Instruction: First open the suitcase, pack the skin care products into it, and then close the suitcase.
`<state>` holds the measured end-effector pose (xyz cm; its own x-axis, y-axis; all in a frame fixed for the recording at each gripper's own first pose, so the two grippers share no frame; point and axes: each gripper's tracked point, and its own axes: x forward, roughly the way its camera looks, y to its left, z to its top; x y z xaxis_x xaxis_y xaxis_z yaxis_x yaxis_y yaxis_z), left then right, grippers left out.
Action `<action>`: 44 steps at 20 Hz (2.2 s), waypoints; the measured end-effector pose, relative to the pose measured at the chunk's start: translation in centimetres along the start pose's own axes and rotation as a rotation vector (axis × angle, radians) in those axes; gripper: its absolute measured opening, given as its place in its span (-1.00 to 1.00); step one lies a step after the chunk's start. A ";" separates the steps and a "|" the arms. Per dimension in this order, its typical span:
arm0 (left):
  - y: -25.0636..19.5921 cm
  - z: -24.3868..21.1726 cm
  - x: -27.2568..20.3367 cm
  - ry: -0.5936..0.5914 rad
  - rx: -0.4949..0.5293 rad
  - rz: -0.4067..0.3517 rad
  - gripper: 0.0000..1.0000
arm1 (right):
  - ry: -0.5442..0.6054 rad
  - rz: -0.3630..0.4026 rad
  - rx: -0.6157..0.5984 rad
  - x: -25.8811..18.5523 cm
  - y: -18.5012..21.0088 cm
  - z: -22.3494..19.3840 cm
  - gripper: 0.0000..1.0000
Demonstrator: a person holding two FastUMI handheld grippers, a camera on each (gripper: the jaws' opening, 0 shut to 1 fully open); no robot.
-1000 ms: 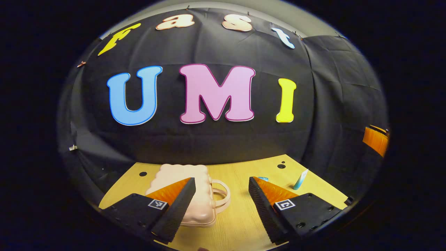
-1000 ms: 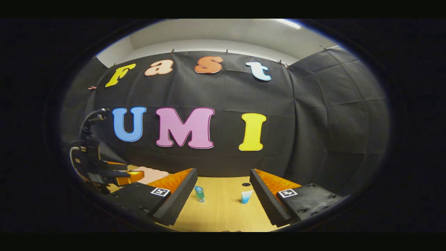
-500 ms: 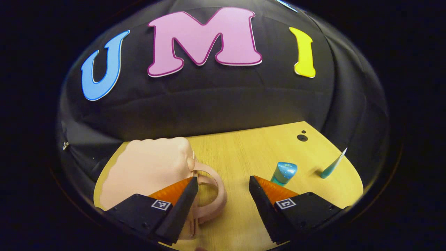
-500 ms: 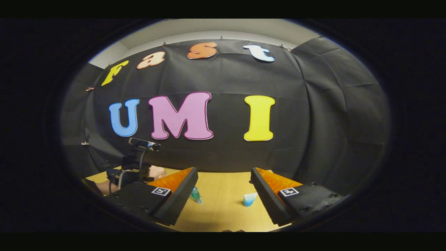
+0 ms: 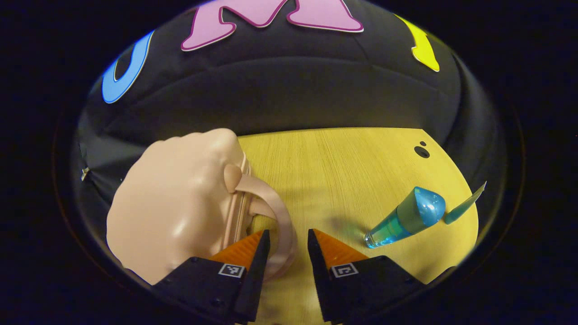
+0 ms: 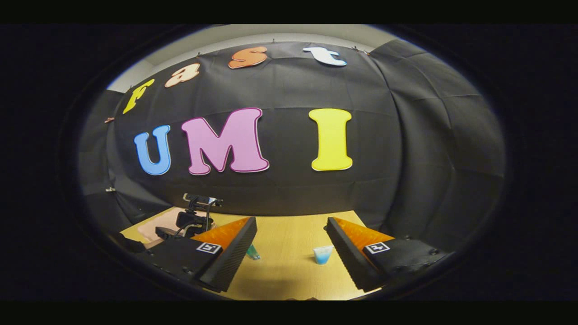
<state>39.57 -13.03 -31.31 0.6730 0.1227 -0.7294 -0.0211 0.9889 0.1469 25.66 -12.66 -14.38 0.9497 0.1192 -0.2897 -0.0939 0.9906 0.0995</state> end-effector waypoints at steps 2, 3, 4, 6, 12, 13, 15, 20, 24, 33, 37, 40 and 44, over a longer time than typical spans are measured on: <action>-0.4 0.1 0.0 0.024 0.002 -0.029 -0.51 | 0.007 -0.011 0.003 -0.1 -0.2 -0.2 0.97; -0.3 0.3 -0.1 0.027 0.035 -0.040 -0.59 | 0.013 -0.014 0.007 -0.3 0.1 -0.3 0.98; -0.4 1.0 -0.8 0.018 0.066 -0.047 -0.63 | 0.015 -0.014 0.008 -0.4 0.5 -0.3 0.97; -0.1 3.0 -2.8 0.000 0.113 -0.049 -0.73 | 0.010 -0.003 0.009 -0.7 1.7 -0.2 0.98; 7.1 10.5 -13.2 -0.069 0.045 -0.091 -0.78 | -0.032 0.067 0.017 -1.4 7.0 0.8 0.96; 9.3 12.0 -14.8 -0.091 0.035 -0.080 -0.79 | -0.043 0.080 0.015 -1.5 7.9 1.1 0.96; 14.3 14.6 -17.3 -0.135 0.032 -0.042 -0.80 | -0.044 0.096 0.009 -1.5 9.3 1.2 0.96; 26.5 16.7 -19.1 -0.169 0.040 0.050 -0.82 | -0.055 0.110 -0.026 -2.3 11.8 1.7 0.96; 35.4 15.8 -17.9 -0.164 0.057 0.163 -0.83 | -0.058 0.085 -0.074 -2.9 12.5 1.7 0.96; 50.5 9.6 -10.3 -0.112 0.071 0.262 -0.83 | -0.039 0.017 -0.127 -1.4 15.2 0.6 0.96; 54.0 5.1 -5.0 -0.058 0.045 0.275 -0.77 | -0.007 0.002 -0.117 0.0 16.3 -0.7 0.96; 55.2 2.7 -1.1 -0.034 0.016 0.261 -0.77 | -0.006 -0.041 -0.136 1.5 15.3 -1.0 0.93; 56.8 -0.4 2.3 0.025 -0.019 0.278 -0.81 | 0.001 -0.089 -0.138 2.4 13.8 -1.5 0.93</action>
<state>39.62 43.46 -24.87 0.6212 0.3917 -0.6788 -0.2171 0.9182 0.3313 26.17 1.43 -15.12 0.9558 0.0310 -0.2925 -0.0502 0.9970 -0.0584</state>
